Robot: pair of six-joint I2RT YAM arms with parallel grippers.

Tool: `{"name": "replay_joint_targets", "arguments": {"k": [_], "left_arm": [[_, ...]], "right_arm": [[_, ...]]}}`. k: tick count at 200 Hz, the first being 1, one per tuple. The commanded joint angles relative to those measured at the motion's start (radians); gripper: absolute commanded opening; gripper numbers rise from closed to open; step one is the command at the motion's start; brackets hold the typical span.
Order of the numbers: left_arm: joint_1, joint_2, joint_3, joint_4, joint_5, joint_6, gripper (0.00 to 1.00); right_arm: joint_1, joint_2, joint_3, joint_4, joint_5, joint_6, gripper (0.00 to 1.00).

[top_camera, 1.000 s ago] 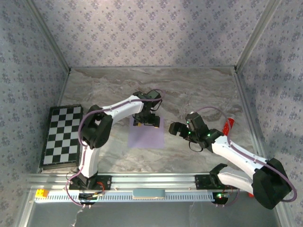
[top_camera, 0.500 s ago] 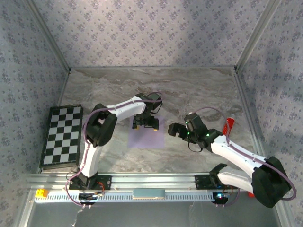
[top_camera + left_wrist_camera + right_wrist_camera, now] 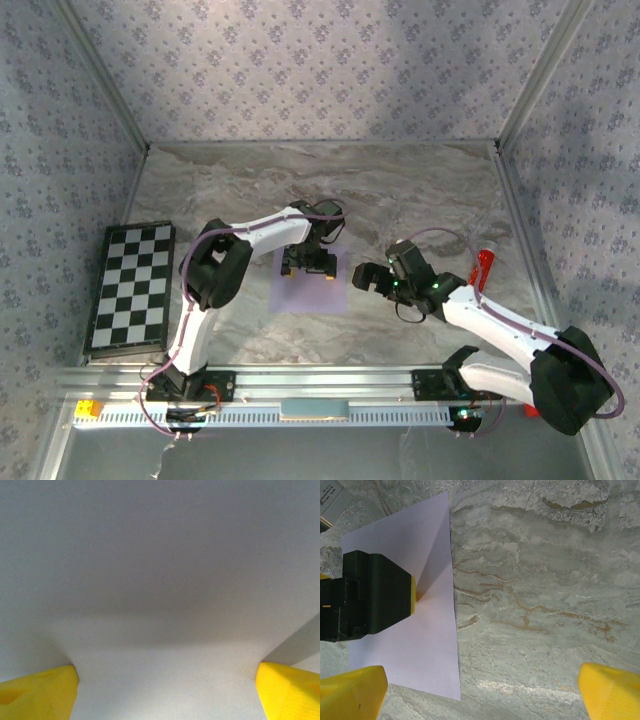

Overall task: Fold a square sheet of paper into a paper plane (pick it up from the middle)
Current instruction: Fold the paper at the center of the table.

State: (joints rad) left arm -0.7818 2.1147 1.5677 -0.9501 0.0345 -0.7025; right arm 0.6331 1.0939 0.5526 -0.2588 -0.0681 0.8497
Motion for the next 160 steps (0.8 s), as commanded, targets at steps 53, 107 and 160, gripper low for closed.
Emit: {"name": "replay_joint_targets", "arguments": {"k": [53,107,160], "left_arm": [[-0.020,0.062,-0.064,0.027,-0.021,-0.028,0.89],[-0.024,0.050,-0.057,0.020,-0.030,-0.027,0.86],[-0.025,0.005,-0.054,0.034,-0.041,-0.018,0.76]], "right_arm": [[0.005,-0.006,-0.005,-0.013,0.022,0.025,1.00],[0.004,-0.009,-0.005,-0.016,0.027,0.028,1.00],[0.004,-0.027,-0.013,-0.014,0.034,0.034,1.00]]}}
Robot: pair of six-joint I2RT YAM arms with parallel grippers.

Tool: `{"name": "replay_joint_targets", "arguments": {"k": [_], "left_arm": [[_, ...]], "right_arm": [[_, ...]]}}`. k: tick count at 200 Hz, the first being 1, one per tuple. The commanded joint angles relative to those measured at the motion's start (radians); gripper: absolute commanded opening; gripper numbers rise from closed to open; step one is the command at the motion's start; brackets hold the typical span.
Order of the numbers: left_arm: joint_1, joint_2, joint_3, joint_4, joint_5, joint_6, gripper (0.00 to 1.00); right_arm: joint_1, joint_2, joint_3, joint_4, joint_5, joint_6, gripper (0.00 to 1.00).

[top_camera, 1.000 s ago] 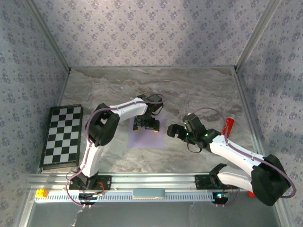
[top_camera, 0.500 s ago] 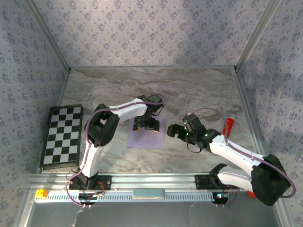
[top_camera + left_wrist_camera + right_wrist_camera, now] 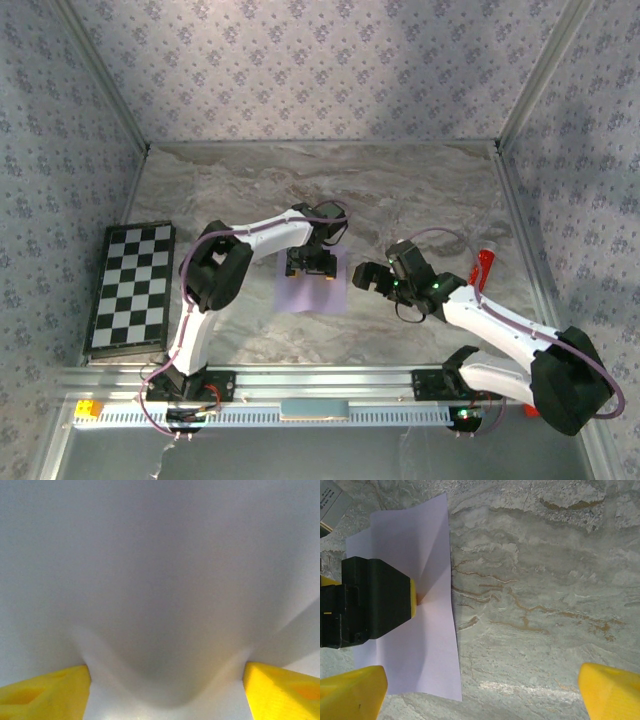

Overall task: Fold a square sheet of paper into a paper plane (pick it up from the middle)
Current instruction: Fold the paper at the center of the table.

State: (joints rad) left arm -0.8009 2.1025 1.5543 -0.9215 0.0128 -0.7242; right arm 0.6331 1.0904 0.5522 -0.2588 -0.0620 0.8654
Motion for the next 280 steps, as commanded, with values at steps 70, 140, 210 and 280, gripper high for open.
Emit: {"name": "replay_joint_targets", "arguments": {"k": [70,140,210,280], "left_arm": [[-0.007,-0.125,-0.048,0.082,-0.017,0.080,0.41],[0.003,-0.275,-0.084,0.261,0.165,0.067,0.33],[0.043,-0.282,-0.307,0.792,0.545,-0.226,0.35],[0.017,-0.234,-0.475,0.969,0.481,-0.359,0.36]], "right_arm": [[0.002,-0.149,-0.052,-0.045,0.129,0.055,1.00],[-0.083,-0.244,-0.072,-0.108,0.149,0.068,1.00],[-0.244,-0.327,-0.121,0.015,-0.087,-0.014,1.00],[-0.275,-0.296,-0.135,0.063,-0.213,-0.017,0.96]]}}
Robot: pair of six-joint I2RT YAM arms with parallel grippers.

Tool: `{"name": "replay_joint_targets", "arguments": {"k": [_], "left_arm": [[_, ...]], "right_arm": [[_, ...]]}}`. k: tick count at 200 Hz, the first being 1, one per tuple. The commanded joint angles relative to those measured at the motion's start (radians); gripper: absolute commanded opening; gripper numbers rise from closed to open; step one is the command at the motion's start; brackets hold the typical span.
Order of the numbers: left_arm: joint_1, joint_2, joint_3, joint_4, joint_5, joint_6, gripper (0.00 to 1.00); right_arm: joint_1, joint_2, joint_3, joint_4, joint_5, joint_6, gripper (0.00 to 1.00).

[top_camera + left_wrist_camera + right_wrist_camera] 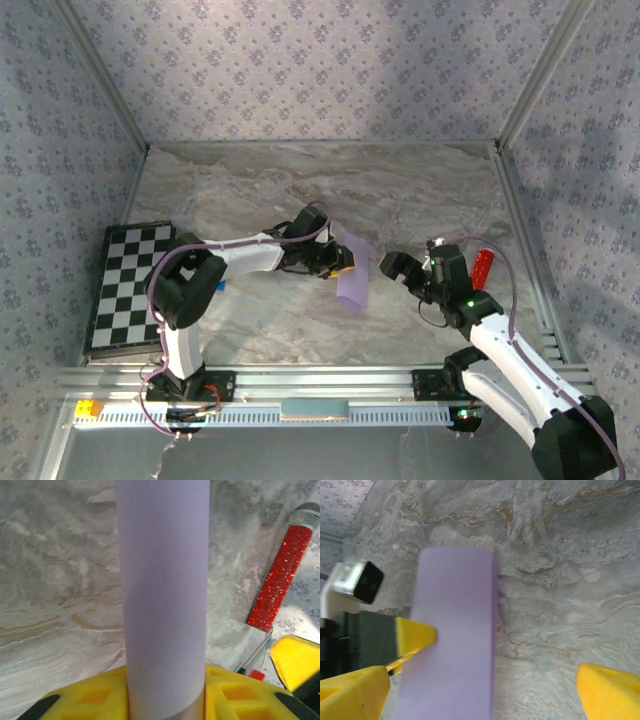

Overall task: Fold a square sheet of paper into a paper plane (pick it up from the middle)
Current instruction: Fold the paper at the center of the table.

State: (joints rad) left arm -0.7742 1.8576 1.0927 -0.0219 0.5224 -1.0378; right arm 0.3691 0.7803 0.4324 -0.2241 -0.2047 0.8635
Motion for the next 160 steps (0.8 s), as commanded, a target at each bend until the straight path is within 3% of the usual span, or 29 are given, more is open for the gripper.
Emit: {"name": "replay_joint_targets", "arguments": {"k": [1,49,130,160], "left_arm": [[-0.010,0.011,-0.015,0.068,-0.031,-0.045,0.36],[-0.018,0.028,-0.026,-0.009,-0.108,-0.002,0.40],[-0.029,-0.001,0.047,-0.235,-0.246,0.121,0.60],[-0.029,-0.015,0.066,-0.277,-0.274,0.177,0.60]], "right_arm": [[-0.011,0.015,-0.015,0.029,-0.073,-0.016,0.96],[-0.012,0.066,-0.008,0.050,-0.116,-0.014,0.95],[-0.008,0.115,-0.004,0.067,-0.130,-0.012,0.95],[0.005,0.154,0.003,0.085,-0.136,-0.014,0.95]]}}
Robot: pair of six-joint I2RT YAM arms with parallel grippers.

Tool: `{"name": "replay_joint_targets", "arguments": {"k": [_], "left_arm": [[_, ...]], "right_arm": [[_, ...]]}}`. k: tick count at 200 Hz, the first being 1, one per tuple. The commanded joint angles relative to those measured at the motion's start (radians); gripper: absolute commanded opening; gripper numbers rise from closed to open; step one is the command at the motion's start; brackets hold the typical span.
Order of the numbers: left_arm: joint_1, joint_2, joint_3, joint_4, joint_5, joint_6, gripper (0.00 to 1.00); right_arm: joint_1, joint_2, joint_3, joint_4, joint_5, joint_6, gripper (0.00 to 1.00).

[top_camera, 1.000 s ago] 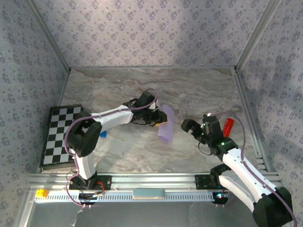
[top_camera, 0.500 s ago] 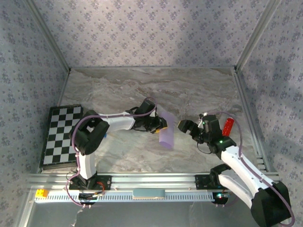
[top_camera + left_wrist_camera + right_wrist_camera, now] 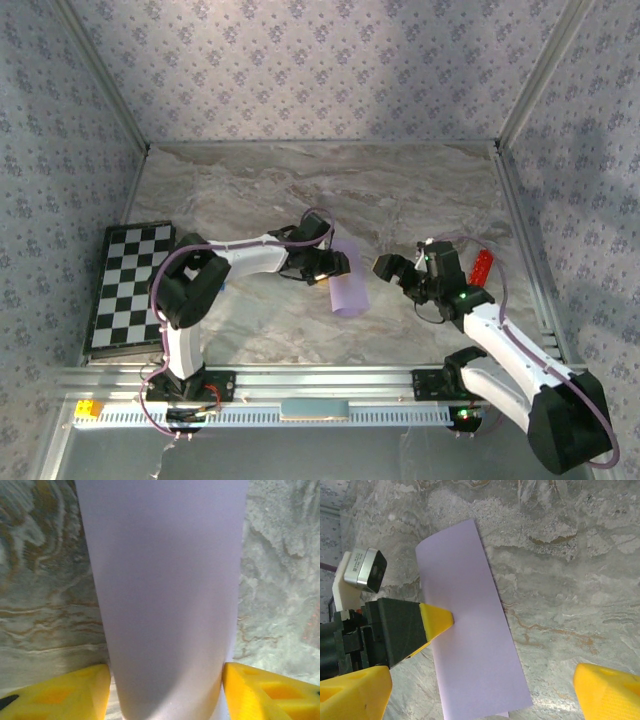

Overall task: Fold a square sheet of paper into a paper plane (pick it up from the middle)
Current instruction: Fold the paper at the center of the table.

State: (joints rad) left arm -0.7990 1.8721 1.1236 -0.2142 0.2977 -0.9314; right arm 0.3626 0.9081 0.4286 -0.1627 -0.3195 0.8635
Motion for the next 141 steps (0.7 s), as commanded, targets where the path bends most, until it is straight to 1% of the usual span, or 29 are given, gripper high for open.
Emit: {"name": "replay_joint_targets", "arguments": {"k": [1,37,92,110,141], "left_arm": [[-0.005,-0.030,0.036,-0.086,-0.050,0.072,0.60],[0.000,-0.028,0.050,-0.121,-0.054,0.127,0.53],[0.016,-0.018,0.055,-0.141,-0.019,0.188,0.51],[0.025,-0.010,0.060,-0.159,-0.011,0.214,0.49],[0.036,0.007,0.061,-0.168,0.004,0.224,0.49]], "right_arm": [[0.012,0.028,0.007,0.024,-0.021,-0.014,0.95],[0.040,0.081,0.023,0.041,-0.020,-0.017,0.93],[0.068,0.133,0.032,0.062,-0.012,-0.017,0.92],[0.074,0.145,0.036,0.064,-0.011,-0.020,0.91],[0.080,0.161,0.042,0.065,-0.012,-0.021,0.91]]}}
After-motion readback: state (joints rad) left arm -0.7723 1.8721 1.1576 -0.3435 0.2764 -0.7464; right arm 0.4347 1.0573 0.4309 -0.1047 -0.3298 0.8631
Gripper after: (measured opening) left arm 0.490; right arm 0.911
